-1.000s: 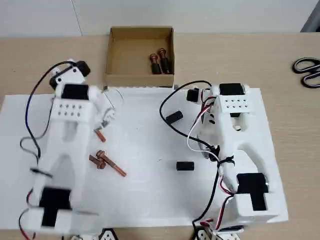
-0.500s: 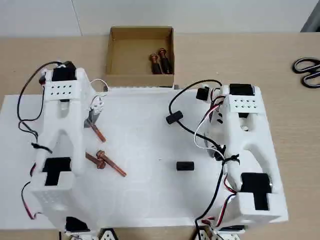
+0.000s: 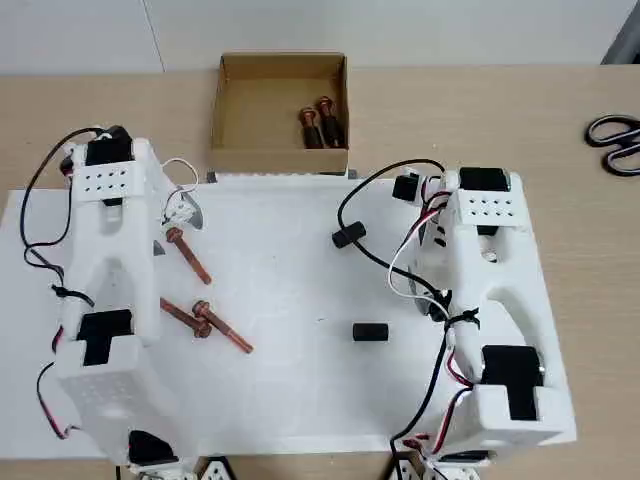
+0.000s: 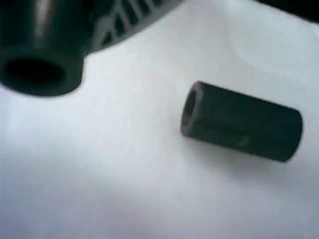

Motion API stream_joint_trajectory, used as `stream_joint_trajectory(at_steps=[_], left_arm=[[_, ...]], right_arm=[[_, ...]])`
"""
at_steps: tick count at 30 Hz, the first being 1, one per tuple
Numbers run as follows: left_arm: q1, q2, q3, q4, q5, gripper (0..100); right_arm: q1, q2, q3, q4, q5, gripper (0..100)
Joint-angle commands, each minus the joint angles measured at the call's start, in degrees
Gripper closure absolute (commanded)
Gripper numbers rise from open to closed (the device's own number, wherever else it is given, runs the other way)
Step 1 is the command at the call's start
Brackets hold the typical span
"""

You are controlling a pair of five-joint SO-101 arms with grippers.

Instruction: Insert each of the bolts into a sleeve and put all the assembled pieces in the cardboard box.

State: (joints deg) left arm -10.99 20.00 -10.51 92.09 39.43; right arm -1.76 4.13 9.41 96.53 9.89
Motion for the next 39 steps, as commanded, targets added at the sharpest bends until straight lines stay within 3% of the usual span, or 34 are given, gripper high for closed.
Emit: stream_joint_trajectory(at_steps=[1,21,29,39], left_arm=[[-0.26,-0.35,-2.24,-2.64,-1.05,77],[-0.62,11.43,-2.51,-7.47,-1.05,77],[-4.04,15.21,-2.51,-11.78,-1.05,100],[-3.60,14.77,-2.51,-10.73,-1.14,100]], right_arm=[[0.31,-2.95,-0.18,-0.31,0.62,99.4],[0.57,-2.95,-0.18,-0.31,0.62,99.4],[0.48,-2.95,-0.18,-0.31,0.62,99.4],[0.22,-7.34,-0.35,-0.22,0.53,99.4]])
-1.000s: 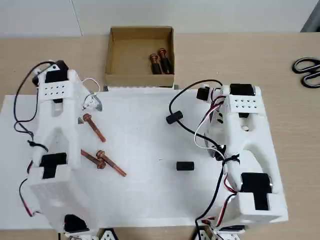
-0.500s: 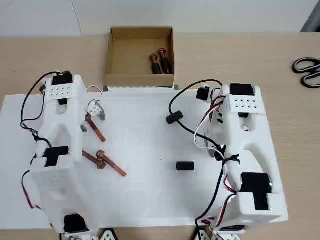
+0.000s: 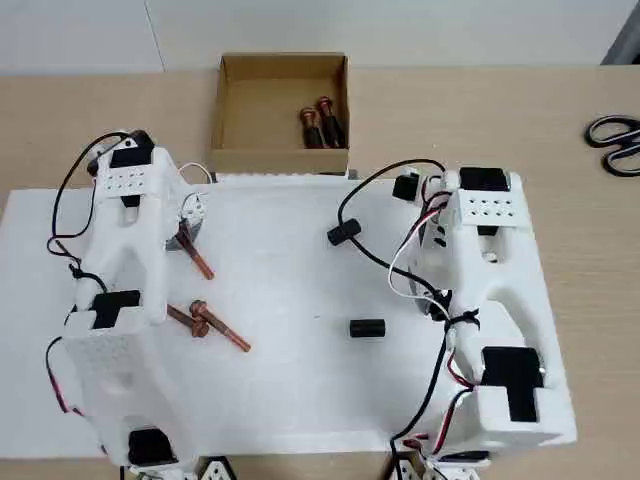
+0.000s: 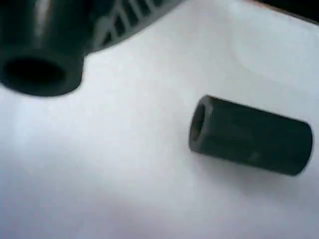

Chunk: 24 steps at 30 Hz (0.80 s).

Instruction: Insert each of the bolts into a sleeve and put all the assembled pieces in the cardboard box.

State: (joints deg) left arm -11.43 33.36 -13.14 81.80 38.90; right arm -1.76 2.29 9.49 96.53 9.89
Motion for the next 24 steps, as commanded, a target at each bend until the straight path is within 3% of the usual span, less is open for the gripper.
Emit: stream_joint_trajectory(at_steps=[1,6,13,24], left_arm=[[-3.16,1.05,0.13,-0.44,-0.62,100],[-0.70,-7.74,0.13,4.40,-0.70,100],[8.26,-26.29,0.13,5.98,-0.79,100],[11.69,-43.08,0.48,10.90,-7.65,100]], right_arm=[[0.22,-7.43,-0.44,-0.04,0.44,99.4],[-0.92,-17.19,-0.26,1.63,0.70,99.5],[-9.80,-26.42,8.79,2.24,-3.87,99.5],[-10.24,-44.18,13.63,1.89,-5.45,99.5]])
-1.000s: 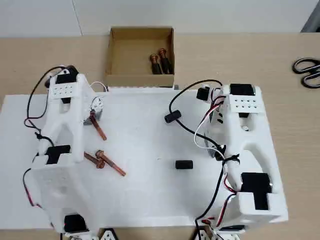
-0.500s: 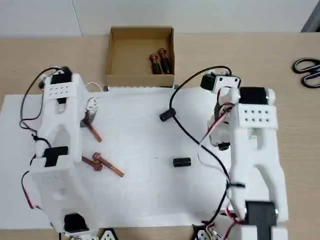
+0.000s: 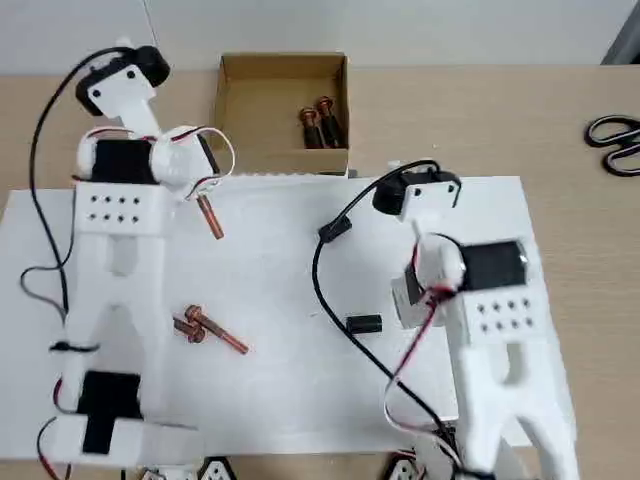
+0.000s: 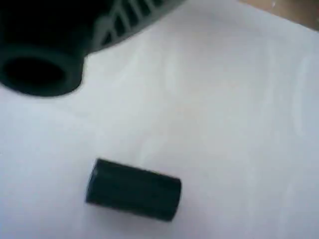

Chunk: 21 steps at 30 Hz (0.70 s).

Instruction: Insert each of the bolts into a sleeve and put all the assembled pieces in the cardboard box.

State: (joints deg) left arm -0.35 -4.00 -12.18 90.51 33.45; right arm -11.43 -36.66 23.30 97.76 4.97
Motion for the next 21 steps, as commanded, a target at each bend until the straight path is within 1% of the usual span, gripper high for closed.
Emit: stream_joint_trajectory(at_steps=[1,4,8,11,15,17,21], left_arm=[[1.05,-6.86,-0.48,3.16,-3.08,100],[3.34,-10.02,-0.48,5.01,-4.66,100],[6.77,-15.21,1.54,3.60,-4.48,100],[8.79,-19.87,8.04,-1.93,-4.84,100],[9.85,-28.48,20.18,-10.73,-7.47,100],[9.76,-33.05,27.47,-16.00,-7.82,100],[9.76,-41.49,42.07,-25.32,-7.82,100]], right_arm=[[-0.57,-6.90,-0.09,0.13,-0.53,99.5],[-0.57,-12.00,0.35,-1.71,-0.62,99.5],[-0.57,-20.35,7.21,-7.08,-0.88,99.5],[-0.66,-29.14,14.33,-10.68,-0.97,99.6],[-0.66,-41.54,23.38,-16.04,-0.70,99.6],[-0.84,-46.73,27.52,-17.27,-0.79,99.6],[-3.82,-55.78,35.16,-17.54,-0.97,99.6]])
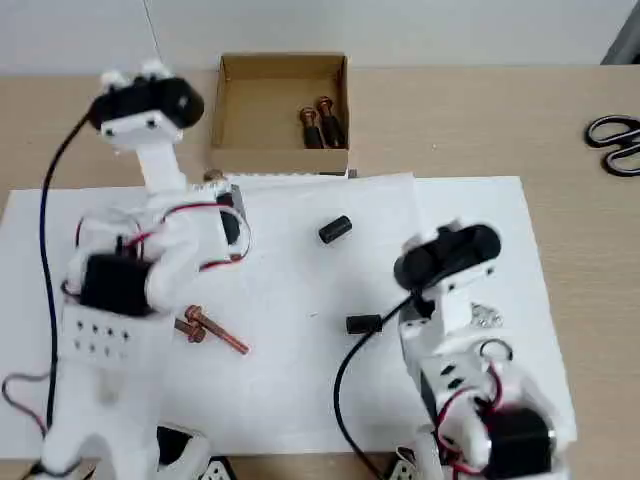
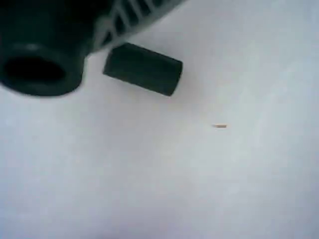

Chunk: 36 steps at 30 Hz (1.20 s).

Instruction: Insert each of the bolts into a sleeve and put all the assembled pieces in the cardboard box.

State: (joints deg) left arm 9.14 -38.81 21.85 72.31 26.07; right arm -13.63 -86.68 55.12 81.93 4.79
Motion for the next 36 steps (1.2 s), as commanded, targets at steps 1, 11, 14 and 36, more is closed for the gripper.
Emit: stream_joint_trajectory(at_steps=[1,11,14,36], left_arm=[[0.26,-8.79,11.38,-9.58,-0.35,100],[0.35,-27.60,35.65,-32.09,-0.09,100],[0.35,-31.91,39.25,-34.02,1.23,100],[10.37,-65.32,64.66,-42.73,-1.23,99]], right_arm=[[-2.59,-7.96,5.27,-1.71,-0.79,99.6],[-9.27,-16.92,18.02,-13.05,-0.70,99.6],[-12.00,-17.27,21.71,-18.59,-0.53,99.6],[-29.67,-17.19,36.75,-41.27,2.20,99.6]])
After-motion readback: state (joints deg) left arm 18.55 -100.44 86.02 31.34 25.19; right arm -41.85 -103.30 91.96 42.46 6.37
